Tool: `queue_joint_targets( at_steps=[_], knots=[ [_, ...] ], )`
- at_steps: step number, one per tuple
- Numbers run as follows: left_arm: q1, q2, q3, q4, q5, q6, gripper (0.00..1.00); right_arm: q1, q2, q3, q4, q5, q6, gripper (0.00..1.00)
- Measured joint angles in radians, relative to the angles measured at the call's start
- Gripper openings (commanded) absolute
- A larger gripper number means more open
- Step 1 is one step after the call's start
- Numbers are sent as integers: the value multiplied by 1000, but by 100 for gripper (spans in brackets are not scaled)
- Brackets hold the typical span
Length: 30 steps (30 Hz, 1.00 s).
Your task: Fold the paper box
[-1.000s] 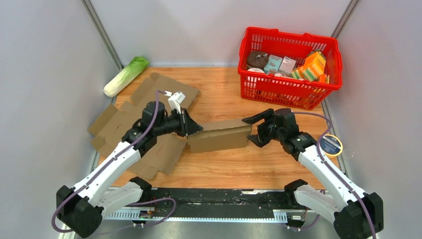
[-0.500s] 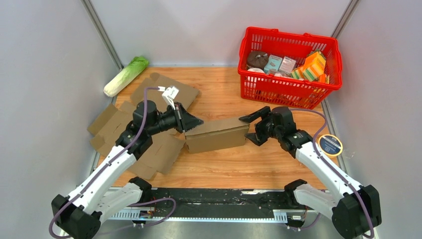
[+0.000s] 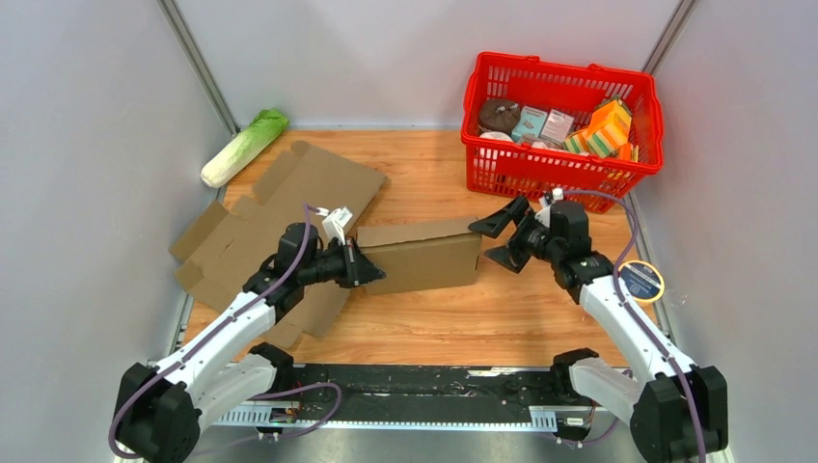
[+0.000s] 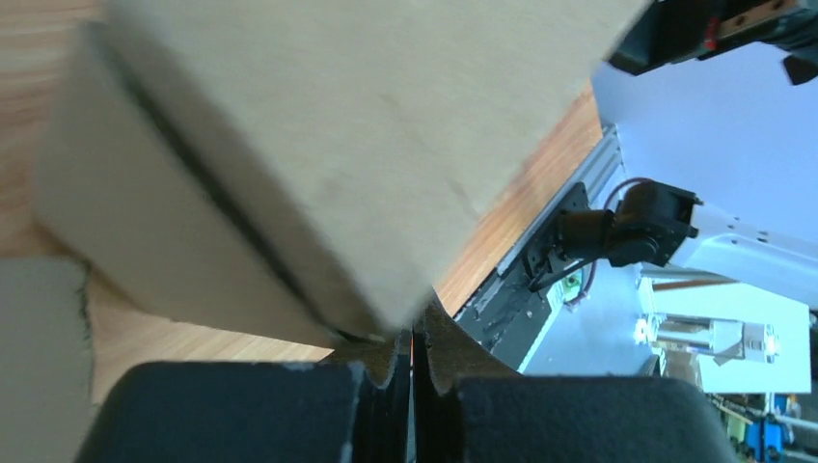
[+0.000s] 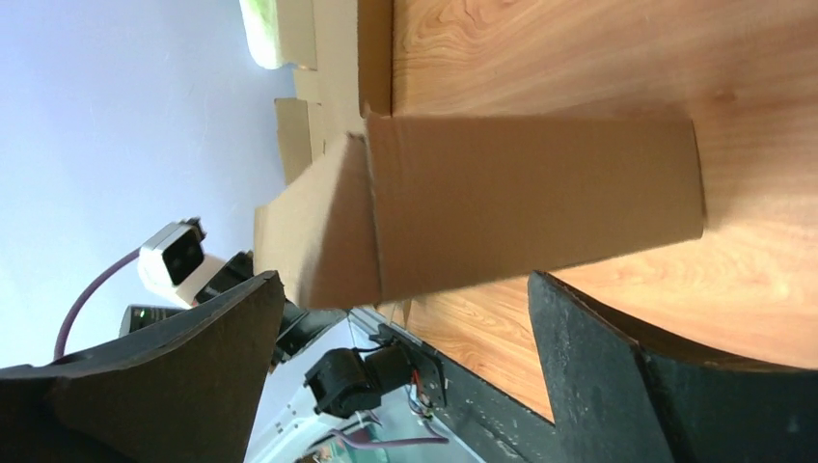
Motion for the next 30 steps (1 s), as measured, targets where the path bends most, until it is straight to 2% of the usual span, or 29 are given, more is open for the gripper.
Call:
queue_joint_targets(
  at_steps=[5, 7, 10, 11, 13, 16, 18, 21, 25, 30],
  knots=[
    [29, -1, -10, -13, -4, 8, 0, -105, 88, 80, -2, -231, -197, 96],
    [30, -1, 3, -15, 3, 8, 4, -122, 133, 140, -26, -294, -268, 96],
    [30, -9, 41, -35, 31, 19, 17, -126, 151, 222, -70, -344, -351, 100],
    [30, -19, 60, -55, 40, 27, 24, -126, 150, 239, -82, -349, -366, 100],
    [30, -48, 109, -104, 54, 43, 27, -126, 150, 280, -108, -360, -399, 99],
    [34, -95, 222, -185, 69, 77, 24, -126, 162, 316, -135, -388, -443, 92],
    [49, -98, 304, -204, 95, 85, 17, -126, 188, 331, -148, -412, -468, 86],
    [91, -71, 365, -192, 137, 78, 12, -126, 229, 332, -164, -441, -490, 83],
    [107, -3, 355, -155, 176, 56, 10, -127, 239, 315, -189, -458, -519, 85],
    [114, 53, 240, -129, 187, 29, 7, -129, 237, 307, -197, -481, -555, 84]
  ],
)
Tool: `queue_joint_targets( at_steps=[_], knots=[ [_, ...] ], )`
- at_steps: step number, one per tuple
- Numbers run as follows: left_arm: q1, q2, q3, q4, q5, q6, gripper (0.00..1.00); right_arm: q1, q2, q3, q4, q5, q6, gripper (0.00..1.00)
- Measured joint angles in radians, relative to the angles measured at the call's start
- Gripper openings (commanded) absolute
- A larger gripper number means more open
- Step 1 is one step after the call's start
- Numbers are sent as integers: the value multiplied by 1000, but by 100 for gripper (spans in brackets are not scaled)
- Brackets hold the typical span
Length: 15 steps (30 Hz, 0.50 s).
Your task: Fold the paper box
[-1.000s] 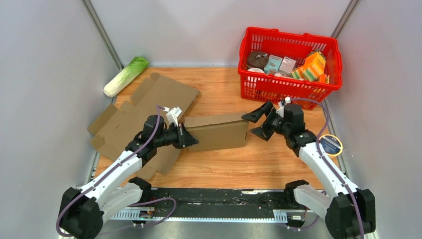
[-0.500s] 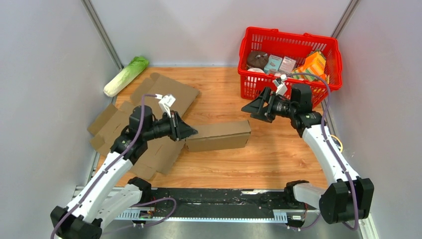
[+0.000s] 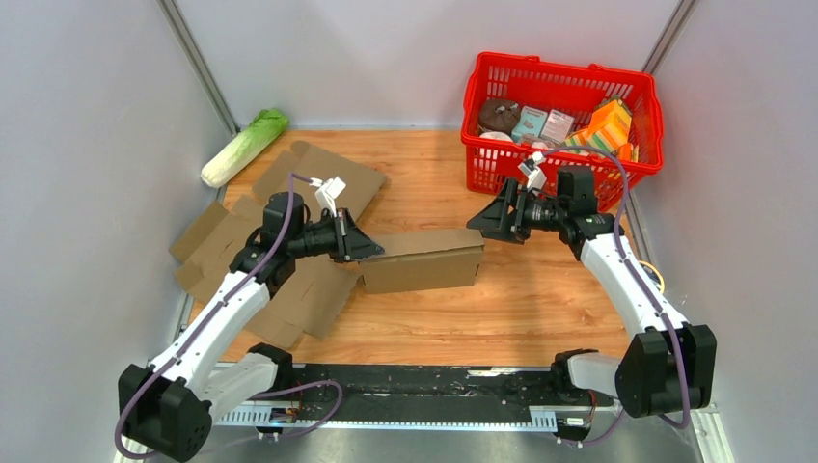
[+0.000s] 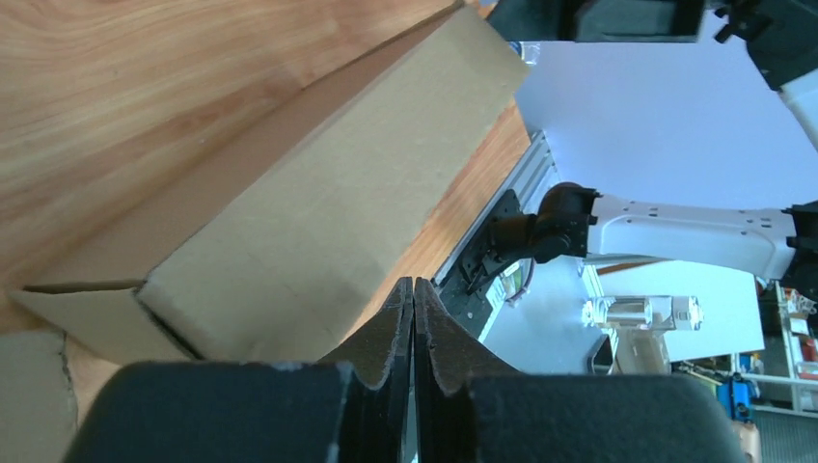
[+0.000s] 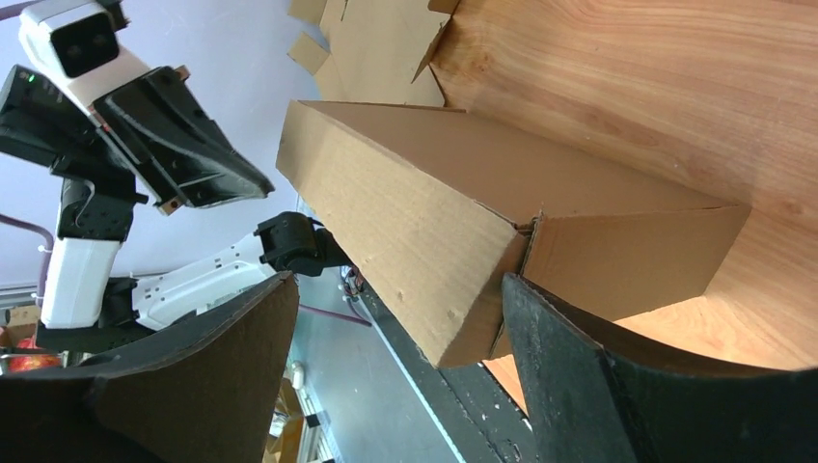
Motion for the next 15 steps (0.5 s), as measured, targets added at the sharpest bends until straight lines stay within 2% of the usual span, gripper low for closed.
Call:
queue_joint_targets(
  at_steps=[8, 15],
  knots=[
    [43, 44, -2, 15, 0, 5, 7, -4, 7, -2, 0, -7, -27, 72],
    [74, 49, -16, 24, -4, 24, 5, -11, 9, -39, 40, -20, -39, 65]
  ],
)
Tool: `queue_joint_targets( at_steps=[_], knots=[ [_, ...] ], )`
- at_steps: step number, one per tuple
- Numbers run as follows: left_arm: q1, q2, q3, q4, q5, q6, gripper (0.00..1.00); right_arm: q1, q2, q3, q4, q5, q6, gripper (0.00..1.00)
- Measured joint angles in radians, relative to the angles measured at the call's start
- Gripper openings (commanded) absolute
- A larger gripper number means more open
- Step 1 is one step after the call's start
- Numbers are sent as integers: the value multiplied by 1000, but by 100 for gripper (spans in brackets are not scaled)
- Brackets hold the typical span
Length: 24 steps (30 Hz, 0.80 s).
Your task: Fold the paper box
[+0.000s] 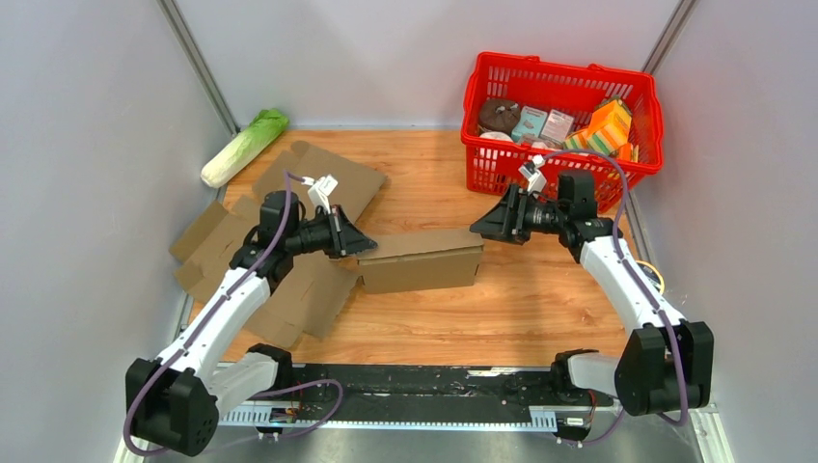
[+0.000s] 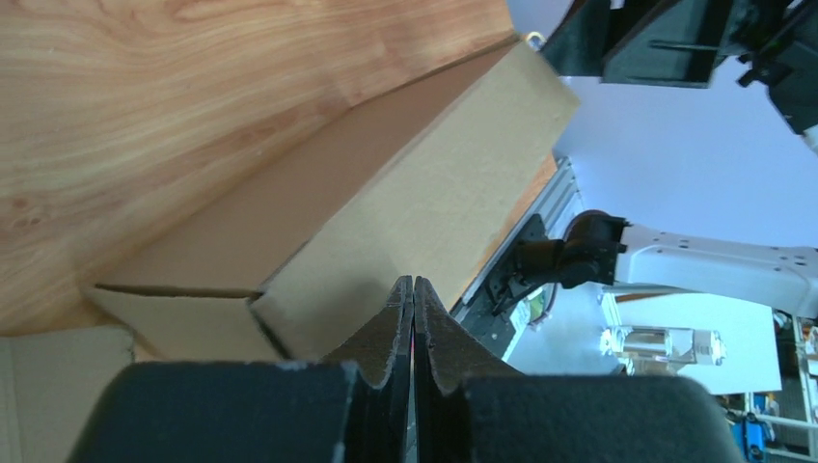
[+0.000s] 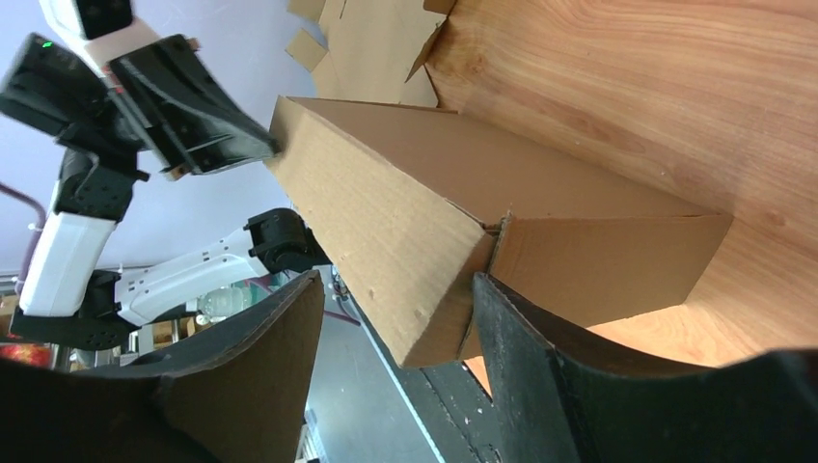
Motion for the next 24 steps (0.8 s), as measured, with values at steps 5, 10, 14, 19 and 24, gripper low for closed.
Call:
queue_joint_targets(
  at_steps=[5, 10, 14, 19, 24],
  knots=[
    [10, -11, -98, 77, 9, -5, 4, -8, -11, -77, 127, -23, 24, 56],
    [18, -19, -125, 130, 11, -3, 4, -7, -19, -100, 164, 0, 19, 61],
    [19, -10, -100, 102, 9, 14, 4, 30, -38, -57, 91, 75, -28, 68],
    [18, -4, -87, 71, 16, 25, 4, 75, -65, 9, -41, 166, -79, 82],
    [19, -2, -87, 70, 22, 24, 3, 82, -81, 83, -201, 229, -80, 87]
  ],
)
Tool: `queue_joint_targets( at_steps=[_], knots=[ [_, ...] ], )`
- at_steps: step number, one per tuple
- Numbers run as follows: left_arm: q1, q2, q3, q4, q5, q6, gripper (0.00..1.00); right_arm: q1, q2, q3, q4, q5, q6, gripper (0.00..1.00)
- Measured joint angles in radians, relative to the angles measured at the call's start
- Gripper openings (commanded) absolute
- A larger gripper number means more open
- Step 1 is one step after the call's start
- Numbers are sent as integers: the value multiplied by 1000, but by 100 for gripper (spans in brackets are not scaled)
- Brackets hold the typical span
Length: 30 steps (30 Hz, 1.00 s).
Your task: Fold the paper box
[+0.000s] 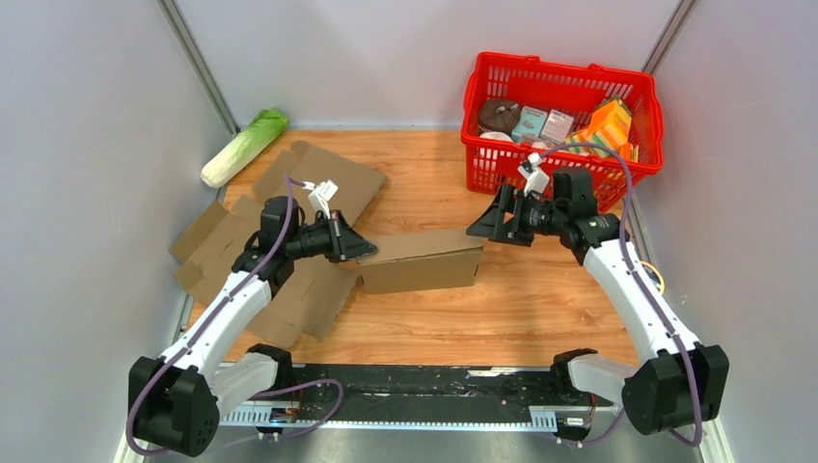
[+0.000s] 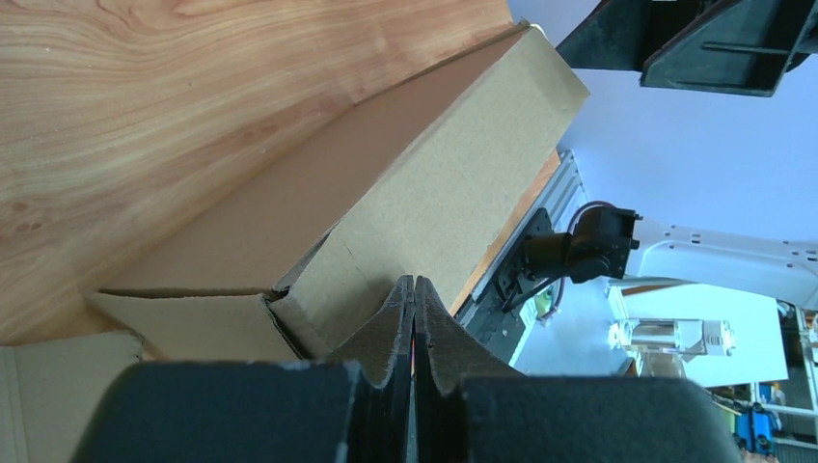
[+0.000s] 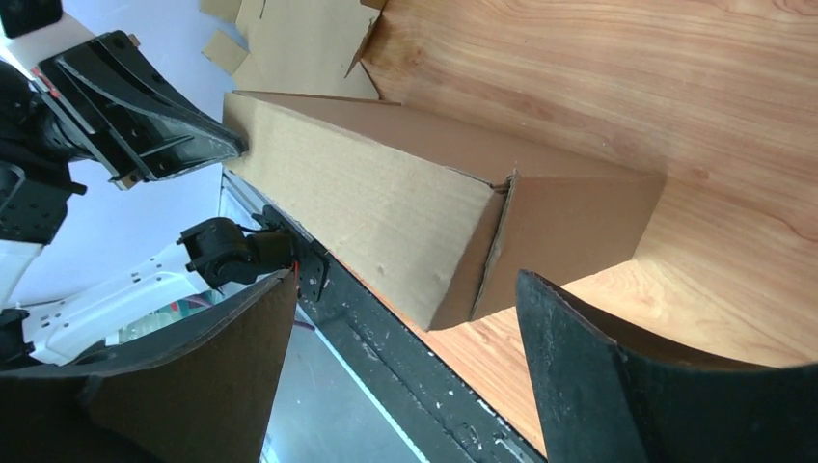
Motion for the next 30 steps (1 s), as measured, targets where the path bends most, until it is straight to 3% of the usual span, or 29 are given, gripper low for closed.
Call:
queue_joint_targets(
  at_steps=[3, 7, 12, 13, 16, 20, 21, 23, 24, 25, 30],
  knots=[
    [0, 2, 0, 2, 1, 0, 4, -13, 1, 35, -42, -1, 6, 88],
    [1, 2, 0, 3, 1, 0, 4, -27, 16, 47, -42, -27, 10, 73],
    [1, 2, 0, 3, 1, 0, 3, -26, 80, -28, 32, -77, 13, 65],
    [1, 2, 0, 4, 1, 0, 3, -27, 89, -51, 38, -77, 10, 50],
    [1, 1, -4, 10, 3, 0, 3, -28, 119, -110, 79, -116, 24, 29],
    [0, -9, -14, 20, 11, 0, 12, -34, 69, -178, 164, -121, 58, 15],
    [-1, -17, -17, 18, 13, 1, 26, -34, 53, -190, 173, -114, 65, 16],
    [-1, -37, -19, -1, 20, 2, 41, -33, 26, -204, 182, -103, 71, 62],
    [-1, -57, -11, -30, 22, 5, 66, -32, 15, -207, 181, -97, 73, 81],
    [-1, -87, 0, -71, 11, 21, 75, -32, 6, -208, 176, -90, 73, 98],
    [4, -290, 186, -400, -172, 121, 76, -31, -24, -183, 110, -29, 43, 100]
  ],
)
